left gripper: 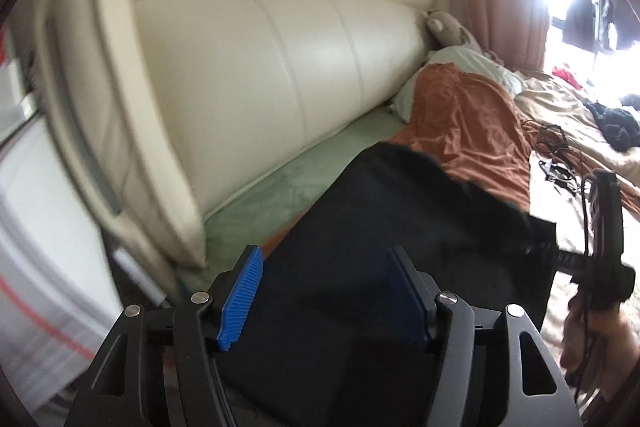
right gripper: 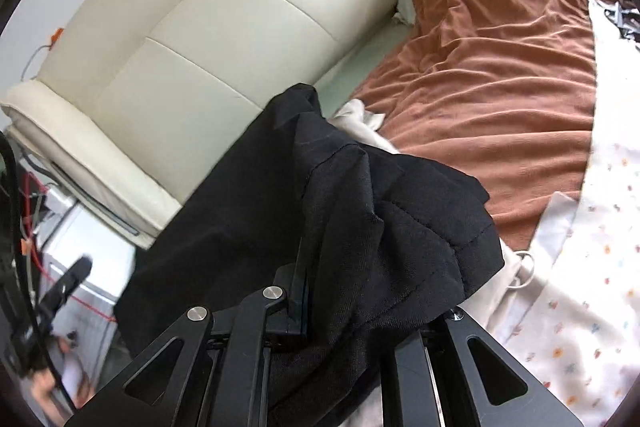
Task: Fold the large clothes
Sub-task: 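Lower the jacket onto the bed corner by the nightstand and open both tools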
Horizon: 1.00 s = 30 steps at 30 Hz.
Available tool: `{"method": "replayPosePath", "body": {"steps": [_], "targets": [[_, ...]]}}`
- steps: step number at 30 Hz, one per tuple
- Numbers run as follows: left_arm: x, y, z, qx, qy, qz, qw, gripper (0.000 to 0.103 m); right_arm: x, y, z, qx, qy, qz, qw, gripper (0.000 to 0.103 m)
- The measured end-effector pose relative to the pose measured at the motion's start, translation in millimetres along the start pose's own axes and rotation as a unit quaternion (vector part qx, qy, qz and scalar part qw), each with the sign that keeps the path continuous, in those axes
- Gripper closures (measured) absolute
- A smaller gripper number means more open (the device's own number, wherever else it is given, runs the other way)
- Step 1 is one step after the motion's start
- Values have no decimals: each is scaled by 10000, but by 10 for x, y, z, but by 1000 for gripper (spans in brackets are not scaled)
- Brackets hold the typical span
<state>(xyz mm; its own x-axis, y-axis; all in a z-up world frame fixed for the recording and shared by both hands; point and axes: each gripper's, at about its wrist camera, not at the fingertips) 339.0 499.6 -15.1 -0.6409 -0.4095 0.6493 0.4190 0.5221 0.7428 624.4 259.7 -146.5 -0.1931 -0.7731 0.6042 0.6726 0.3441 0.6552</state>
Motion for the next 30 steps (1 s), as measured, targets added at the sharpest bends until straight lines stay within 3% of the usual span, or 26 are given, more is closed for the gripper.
{"method": "replayPosePath", "body": {"steps": [2, 3, 5, 6, 12, 15, 20, 24, 26, 30], "targets": [[18, -84, 156, 156, 13, 25, 9999, 38, -51, -66, -47, -62, -168, 212, 9996, 88], [-7, -116, 185, 182, 17, 58, 9998, 38, -73, -89, -87, -109, -250, 316, 9991, 77], [-40, -190, 323, 232, 137, 160, 9995, 38, -27, -158, -176, -235, -503, 429, 9975, 63], [-44, -221, 366, 242, 153, 181, 9994, 38, 25, -176, -205, -258, -555, 395, 9973, 61], [-80, -302, 480, 77, 424, 5, 9991, 38, 487, -56, -154, 199, -1523, 8, 9881, 59], [-50, -364, 520, 98, 833, -11, 9965, 38, 602, 84, -23, 550, -1747, -127, 9830, 59], [137, -488, 639, 337, 735, -126, 9966, 38, 582, 204, 61, 830, -1721, -174, 9814, 57], [192, -515, 622, 276, 561, -405, 9972, 38, 484, 112, 98, 984, -1367, -335, 9851, 57], [84, -494, 599, 296, 572, -266, 9976, 38, 337, 46, 139, 1191, -1279, -148, 9845, 57], [-268, -532, 644, 352, 854, 245, 9954, 38, 26, -102, -43, 1097, -1655, 585, 9783, 57]]}}
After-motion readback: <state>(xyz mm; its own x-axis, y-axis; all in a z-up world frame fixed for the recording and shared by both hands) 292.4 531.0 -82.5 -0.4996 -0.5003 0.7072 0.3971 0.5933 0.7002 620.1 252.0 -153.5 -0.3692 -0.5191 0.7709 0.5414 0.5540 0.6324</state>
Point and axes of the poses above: each gripper's, at about its wrist camera, not at the fingertips, and x roughly against the way its jaws point, z to its left, y to its top, and after that the axes turned 14 degrees about x, right-handed
